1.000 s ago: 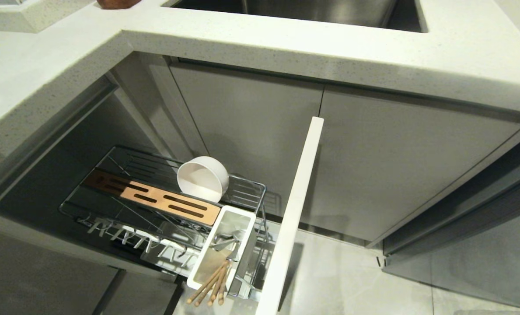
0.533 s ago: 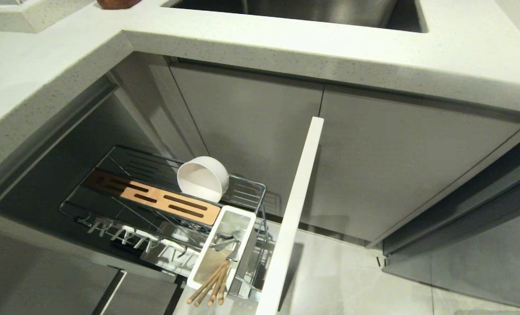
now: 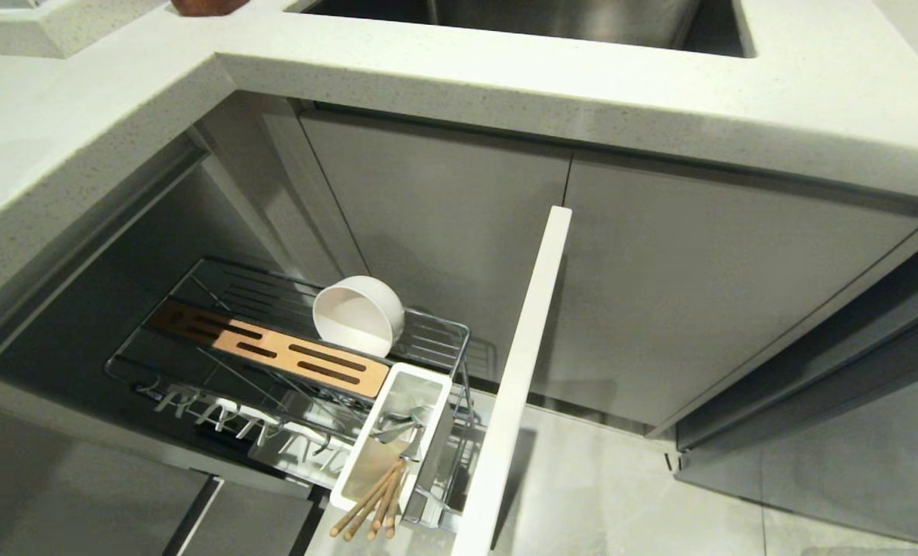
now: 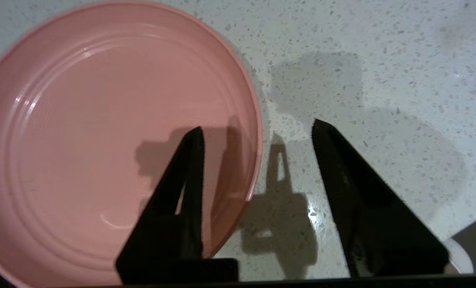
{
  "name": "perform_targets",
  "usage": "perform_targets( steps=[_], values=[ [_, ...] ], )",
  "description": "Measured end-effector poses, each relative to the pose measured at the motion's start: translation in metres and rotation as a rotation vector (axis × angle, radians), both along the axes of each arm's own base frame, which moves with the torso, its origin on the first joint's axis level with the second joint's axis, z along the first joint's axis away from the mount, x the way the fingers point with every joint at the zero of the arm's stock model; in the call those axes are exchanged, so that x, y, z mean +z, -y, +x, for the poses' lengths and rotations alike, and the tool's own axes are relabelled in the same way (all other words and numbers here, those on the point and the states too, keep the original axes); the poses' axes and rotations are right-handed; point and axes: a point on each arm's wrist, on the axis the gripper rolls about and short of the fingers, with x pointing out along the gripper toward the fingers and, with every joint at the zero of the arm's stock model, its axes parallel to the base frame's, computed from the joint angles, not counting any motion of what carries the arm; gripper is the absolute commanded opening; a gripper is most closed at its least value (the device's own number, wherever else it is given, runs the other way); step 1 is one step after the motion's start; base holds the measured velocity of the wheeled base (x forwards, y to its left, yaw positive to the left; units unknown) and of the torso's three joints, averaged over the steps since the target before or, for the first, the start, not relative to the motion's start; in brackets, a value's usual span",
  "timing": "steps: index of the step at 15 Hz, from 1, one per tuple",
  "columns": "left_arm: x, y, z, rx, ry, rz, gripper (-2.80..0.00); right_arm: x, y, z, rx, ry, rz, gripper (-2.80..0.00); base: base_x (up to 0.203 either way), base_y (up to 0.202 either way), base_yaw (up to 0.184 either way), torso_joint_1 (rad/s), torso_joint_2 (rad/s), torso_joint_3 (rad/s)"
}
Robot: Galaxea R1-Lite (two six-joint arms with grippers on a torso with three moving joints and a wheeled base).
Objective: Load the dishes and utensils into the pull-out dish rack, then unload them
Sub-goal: Pick up the plate and place it in the cupboard
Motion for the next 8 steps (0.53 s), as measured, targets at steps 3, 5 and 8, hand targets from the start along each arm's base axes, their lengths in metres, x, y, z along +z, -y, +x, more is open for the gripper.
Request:
perform_targets(
  steps=[3, 5, 8],
  values=[
    [-0.005, -0.006, 0.012, 0.011, -0.016, -0.039, 0.00, 0.000, 0.000, 0.000, 0.000, 0.000, 0.000, -2.80, 0.000, 0.000, 0.000, 0.000, 0.00, 0.000],
    [-0.009, -0.010, 0.020, 0.020, -0.027, -0.054, 0.00, 0.000, 0.000, 0.000, 0.000, 0.000, 0.000, -2.80, 0.000, 0.000, 0.000, 0.000, 0.00, 0.000],
    [-0.014, -0.019, 0.032, 0.042, -0.030, -0.057, 0.00, 0.000, 0.000, 0.000, 0.000, 0.000, 0.000, -2.80, 0.000, 0.000, 0.000, 0.000, 0.00, 0.000]
  ],
)
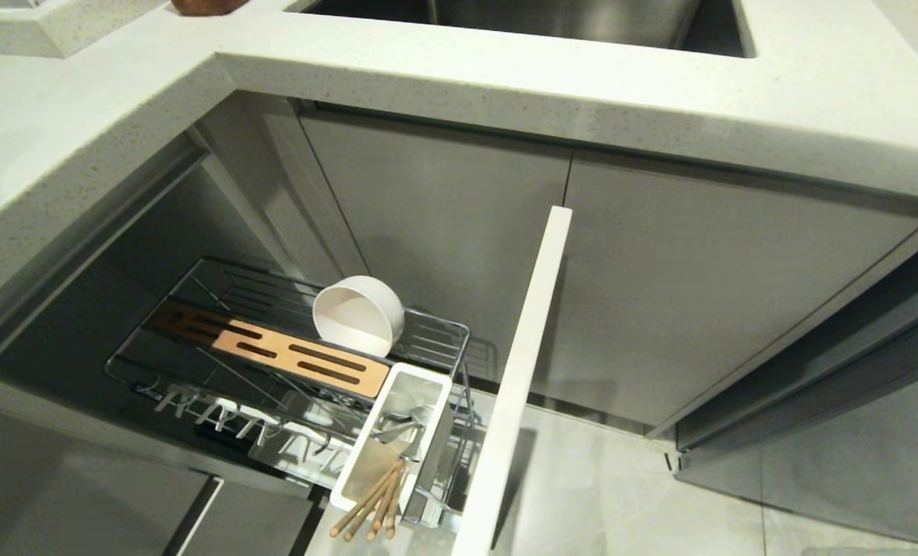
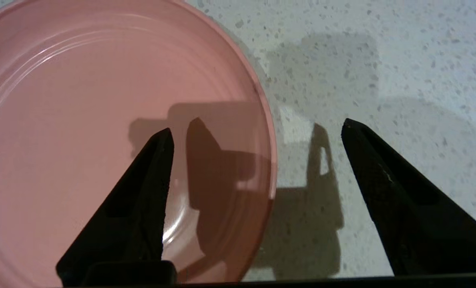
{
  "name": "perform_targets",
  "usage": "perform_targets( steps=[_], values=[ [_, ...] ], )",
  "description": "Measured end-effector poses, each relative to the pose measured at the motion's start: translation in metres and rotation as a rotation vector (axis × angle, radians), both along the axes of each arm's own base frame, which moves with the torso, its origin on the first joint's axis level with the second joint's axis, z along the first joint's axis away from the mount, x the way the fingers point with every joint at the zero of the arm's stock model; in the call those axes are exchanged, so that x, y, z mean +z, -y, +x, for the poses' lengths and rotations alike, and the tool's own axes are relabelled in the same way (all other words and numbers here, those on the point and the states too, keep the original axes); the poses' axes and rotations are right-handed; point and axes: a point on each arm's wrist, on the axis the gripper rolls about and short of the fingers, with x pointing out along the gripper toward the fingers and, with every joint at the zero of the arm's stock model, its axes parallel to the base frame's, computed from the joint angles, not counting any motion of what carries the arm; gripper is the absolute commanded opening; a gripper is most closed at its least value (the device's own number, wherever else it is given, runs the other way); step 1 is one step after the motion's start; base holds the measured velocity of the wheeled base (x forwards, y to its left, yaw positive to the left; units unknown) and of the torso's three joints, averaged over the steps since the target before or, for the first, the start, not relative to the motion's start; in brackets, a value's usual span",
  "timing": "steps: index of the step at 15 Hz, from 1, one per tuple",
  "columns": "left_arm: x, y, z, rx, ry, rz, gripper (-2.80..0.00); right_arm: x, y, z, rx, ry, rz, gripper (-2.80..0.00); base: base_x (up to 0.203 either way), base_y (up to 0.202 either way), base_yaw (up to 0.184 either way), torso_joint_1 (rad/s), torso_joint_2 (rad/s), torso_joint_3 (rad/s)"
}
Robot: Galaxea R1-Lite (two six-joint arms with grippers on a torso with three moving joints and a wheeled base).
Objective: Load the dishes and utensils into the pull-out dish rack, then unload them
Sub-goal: Pick up the plate and place it in the cupboard
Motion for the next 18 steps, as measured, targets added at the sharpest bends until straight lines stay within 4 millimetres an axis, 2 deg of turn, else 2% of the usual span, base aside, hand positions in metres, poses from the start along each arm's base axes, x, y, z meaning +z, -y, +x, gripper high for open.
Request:
perform_targets(
  steps=[5, 12, 14, 18],
  values=[
    [-0.014, -0.009, 0.014, 0.012, -0.026, -0.014, 0.00, 0.000, 0.000, 0.000, 0.000, 0.000, 0.000, -2.80, 0.000, 0.000, 0.000, 0.000, 0.00, 0.000],
    [-0.019, -0.014, 0.016, 0.030, -0.034, -0.016, 0.00, 0.000, 0.000, 0.000, 0.000, 0.000, 0.000, -2.80, 0.000, 0.000, 0.000, 0.000, 0.00, 0.000],
    [-0.021, -0.014, 0.016, 0.029, -0.038, -0.019, -2.80, 0.000, 0.000, 0.000, 0.000, 0.000, 0.000, -2.80, 0.000, 0.000, 0.000, 0.000, 0.00, 0.000],
    [-0.020, -0.012, 0.012, 0.025, -0.036, -0.018, -2.80, 0.000, 0.000, 0.000, 0.000, 0.000, 0.000, -2.80, 0.000, 0.000, 0.000, 0.000, 0.00, 0.000]
  ],
)
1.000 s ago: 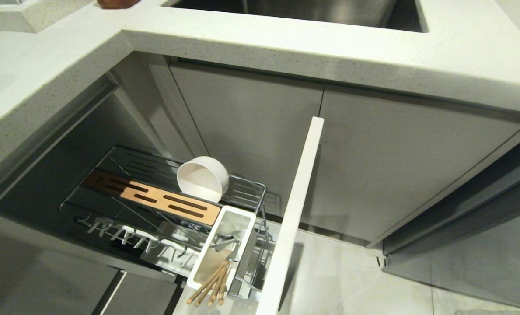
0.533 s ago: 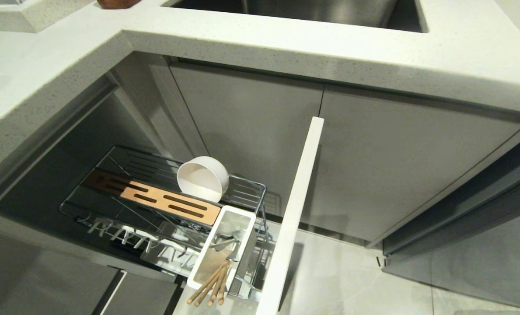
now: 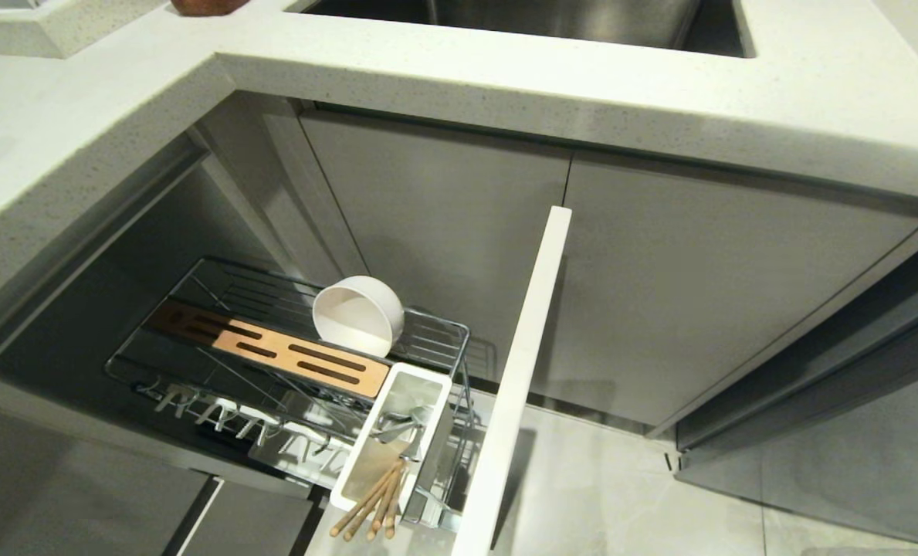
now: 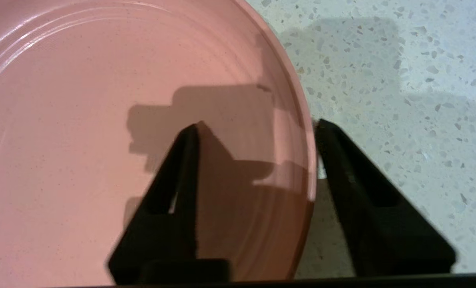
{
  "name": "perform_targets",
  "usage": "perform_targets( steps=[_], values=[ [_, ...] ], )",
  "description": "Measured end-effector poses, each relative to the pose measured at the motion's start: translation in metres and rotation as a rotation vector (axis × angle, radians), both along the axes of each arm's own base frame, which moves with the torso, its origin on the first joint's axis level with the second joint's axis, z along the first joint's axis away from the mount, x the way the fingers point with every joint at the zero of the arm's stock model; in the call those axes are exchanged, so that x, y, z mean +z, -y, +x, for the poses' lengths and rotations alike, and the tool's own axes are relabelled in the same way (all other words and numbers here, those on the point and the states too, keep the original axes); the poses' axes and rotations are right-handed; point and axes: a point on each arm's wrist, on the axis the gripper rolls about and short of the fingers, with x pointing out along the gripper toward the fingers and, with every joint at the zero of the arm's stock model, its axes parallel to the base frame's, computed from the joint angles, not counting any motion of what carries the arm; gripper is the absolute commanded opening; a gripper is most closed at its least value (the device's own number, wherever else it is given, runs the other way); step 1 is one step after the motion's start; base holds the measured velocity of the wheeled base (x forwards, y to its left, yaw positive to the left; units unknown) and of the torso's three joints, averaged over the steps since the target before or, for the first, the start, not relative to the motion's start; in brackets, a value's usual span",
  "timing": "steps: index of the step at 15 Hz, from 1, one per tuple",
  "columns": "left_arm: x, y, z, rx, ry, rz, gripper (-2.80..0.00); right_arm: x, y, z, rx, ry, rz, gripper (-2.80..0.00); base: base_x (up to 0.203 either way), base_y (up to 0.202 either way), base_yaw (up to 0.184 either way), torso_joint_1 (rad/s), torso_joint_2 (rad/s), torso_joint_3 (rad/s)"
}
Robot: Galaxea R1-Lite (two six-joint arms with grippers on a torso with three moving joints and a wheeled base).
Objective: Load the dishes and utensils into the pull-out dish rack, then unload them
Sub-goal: Pick up the plate and place it in the cupboard
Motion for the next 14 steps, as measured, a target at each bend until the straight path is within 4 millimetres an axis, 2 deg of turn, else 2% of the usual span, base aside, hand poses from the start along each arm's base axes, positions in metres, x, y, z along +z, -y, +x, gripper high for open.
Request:
perform_targets(
  steps=[8, 10, 14],
  values=[
    [0.004, 0.006, -0.008, -0.008, 0.020, 0.015, -2.80, 0.000, 0.000, 0.000, 0.000, 0.000, 0.000, -2.80, 0.000, 0.000, 0.000, 0.000, 0.00, 0.000],
    [0.009, 0.013, -0.013, -0.042, 0.040, 0.027, -2.80, 0.000, 0.000, 0.000, 0.000, 0.000, 0.000, -2.80, 0.000, 0.000, 0.000, 0.000, 0.00, 0.000],
    [0.032, 0.038, -0.037, -0.162, 0.164, 0.064, -2.80, 0.000, 0.000, 0.000, 0.001, 0.000, 0.000, -2.80, 0.000, 0.000, 0.000, 0.000, 0.00, 0.000]
  ],
)
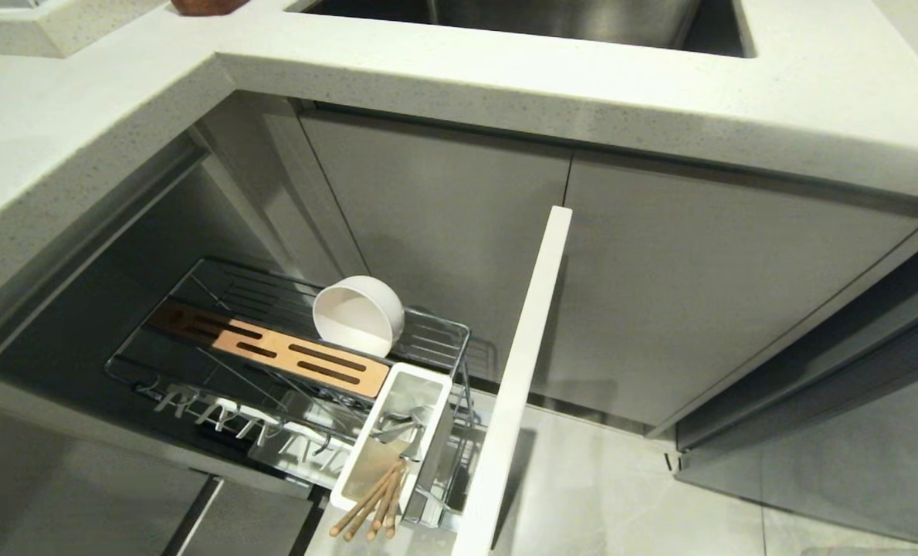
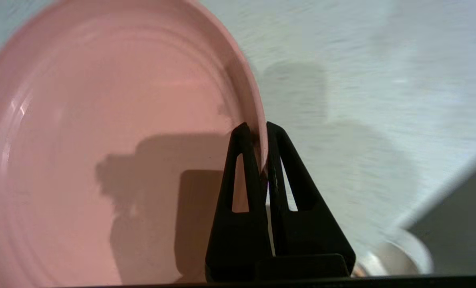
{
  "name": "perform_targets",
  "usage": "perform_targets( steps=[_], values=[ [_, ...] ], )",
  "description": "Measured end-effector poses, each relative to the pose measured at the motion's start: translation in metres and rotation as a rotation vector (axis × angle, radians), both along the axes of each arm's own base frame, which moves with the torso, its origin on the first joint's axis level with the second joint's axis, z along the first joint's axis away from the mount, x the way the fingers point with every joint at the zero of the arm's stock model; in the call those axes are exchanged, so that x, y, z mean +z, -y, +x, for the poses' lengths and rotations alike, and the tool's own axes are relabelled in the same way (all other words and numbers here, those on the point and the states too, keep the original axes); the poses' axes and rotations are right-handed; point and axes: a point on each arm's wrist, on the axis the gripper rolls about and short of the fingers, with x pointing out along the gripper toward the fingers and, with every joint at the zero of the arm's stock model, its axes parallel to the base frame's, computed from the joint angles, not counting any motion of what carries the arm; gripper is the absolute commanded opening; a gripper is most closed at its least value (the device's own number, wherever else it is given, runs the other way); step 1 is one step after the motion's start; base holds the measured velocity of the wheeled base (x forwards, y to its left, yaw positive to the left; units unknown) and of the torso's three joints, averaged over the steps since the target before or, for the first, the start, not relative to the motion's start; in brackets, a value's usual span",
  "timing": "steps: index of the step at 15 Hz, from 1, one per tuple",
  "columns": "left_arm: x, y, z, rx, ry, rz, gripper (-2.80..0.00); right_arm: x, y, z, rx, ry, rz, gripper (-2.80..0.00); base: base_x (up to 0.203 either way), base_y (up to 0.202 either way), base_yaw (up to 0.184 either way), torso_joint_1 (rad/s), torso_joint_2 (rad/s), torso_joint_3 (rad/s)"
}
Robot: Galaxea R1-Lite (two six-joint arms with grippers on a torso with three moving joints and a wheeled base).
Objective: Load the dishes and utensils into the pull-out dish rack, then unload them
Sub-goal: Pick up the plate and place it in the cupboard
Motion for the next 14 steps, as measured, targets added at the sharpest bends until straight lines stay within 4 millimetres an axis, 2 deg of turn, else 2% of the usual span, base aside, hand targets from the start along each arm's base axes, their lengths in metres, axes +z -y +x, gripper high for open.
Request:
perform_targets(
  steps=[5, 9, 14],
  values=[
    [0.024, 0.027, -0.037, -0.170, 0.158, 0.033, -2.80, 0.000, 0.000, 0.000, 0.000, 0.000, 0.000, -2.80, 0.000, 0.000, 0.000, 0.000, 0.00, 0.000],
    [0.042, 0.041, -0.065, -0.353, 0.339, 0.019, -2.80, 0.000, 0.000, 0.000, 0.000, 0.000, 0.000, -2.80, 0.000, 0.000, 0.000, 0.000, 0.00, 0.000],
    [0.049, 0.046, -0.080, -0.505, 0.451, -0.071, -2.80, 0.000, 0.000, 0.000, 0.000, 0.000, 0.000, -2.80, 0.000, 0.000, 0.000, 0.000, 0.00, 0.000]
  ],
)
